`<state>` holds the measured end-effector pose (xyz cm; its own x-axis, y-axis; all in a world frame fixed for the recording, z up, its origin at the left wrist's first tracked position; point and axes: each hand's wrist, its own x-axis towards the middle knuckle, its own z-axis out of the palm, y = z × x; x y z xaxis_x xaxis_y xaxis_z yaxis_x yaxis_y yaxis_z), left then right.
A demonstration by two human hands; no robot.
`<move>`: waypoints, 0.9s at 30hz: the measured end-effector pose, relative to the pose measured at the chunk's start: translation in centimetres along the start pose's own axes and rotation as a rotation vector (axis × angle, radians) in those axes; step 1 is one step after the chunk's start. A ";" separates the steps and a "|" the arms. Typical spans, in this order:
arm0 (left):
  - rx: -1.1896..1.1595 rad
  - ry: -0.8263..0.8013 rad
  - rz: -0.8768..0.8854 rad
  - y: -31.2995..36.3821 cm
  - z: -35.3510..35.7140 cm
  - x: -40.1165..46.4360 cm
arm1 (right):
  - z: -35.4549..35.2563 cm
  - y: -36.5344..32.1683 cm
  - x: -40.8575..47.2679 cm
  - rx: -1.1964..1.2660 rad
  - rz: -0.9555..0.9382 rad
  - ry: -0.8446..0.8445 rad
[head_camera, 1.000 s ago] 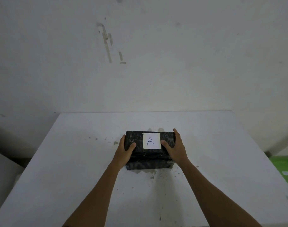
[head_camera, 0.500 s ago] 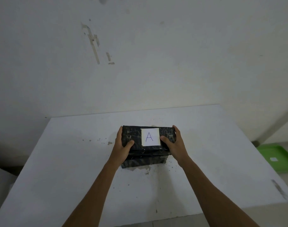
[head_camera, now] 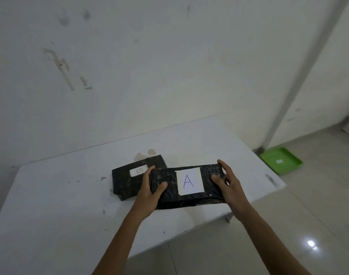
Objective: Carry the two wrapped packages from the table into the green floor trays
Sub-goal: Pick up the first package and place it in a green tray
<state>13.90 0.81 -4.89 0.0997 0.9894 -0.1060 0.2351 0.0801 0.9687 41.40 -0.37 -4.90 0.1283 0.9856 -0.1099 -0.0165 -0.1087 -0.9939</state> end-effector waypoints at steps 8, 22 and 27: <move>-0.060 -0.143 0.034 3.3 10.7 -1.9 | -11.2 -0.3 -5.3 0.027 -0.018 0.150; -0.071 -0.230 0.056 8.3 30.0 8.2 | -30.5 -1.1 3.9 0.006 -0.028 0.230; -0.106 -0.222 0.062 9.3 36.5 15.8 | -36.7 -1.3 11.8 -0.018 -0.039 0.219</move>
<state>52.92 12.77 -5.79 0.3229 0.9429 -0.0814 0.1209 0.0441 0.9917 79.29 6.71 -4.95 0.3411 0.9376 -0.0672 0.0101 -0.0752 -0.9971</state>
